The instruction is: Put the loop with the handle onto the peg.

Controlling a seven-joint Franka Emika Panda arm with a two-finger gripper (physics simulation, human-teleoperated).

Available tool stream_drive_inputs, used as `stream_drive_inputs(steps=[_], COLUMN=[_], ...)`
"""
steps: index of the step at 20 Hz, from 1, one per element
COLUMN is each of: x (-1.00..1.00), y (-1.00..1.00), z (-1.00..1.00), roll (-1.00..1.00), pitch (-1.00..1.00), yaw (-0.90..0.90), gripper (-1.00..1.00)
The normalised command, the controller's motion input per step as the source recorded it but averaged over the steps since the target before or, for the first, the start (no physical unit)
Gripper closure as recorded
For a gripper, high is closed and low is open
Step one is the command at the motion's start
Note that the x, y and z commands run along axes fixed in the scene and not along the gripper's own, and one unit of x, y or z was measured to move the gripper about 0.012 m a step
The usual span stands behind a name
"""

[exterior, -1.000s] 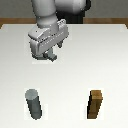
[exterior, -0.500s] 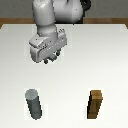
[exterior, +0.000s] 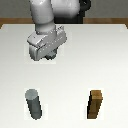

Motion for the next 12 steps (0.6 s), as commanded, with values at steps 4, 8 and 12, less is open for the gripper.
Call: stream_drive_inputs(steps=[4,8,12], x=[0.0,0.0,0.0], y=[0.0,0.0,0.0], z=[1.0,1.0,1.0], roll=[0.0,0.0,0.0], pitch=[0.0,0.0,0.0], yaw=[0.0,0.0,0.0], gripper=[1.0,1.0,1.0])
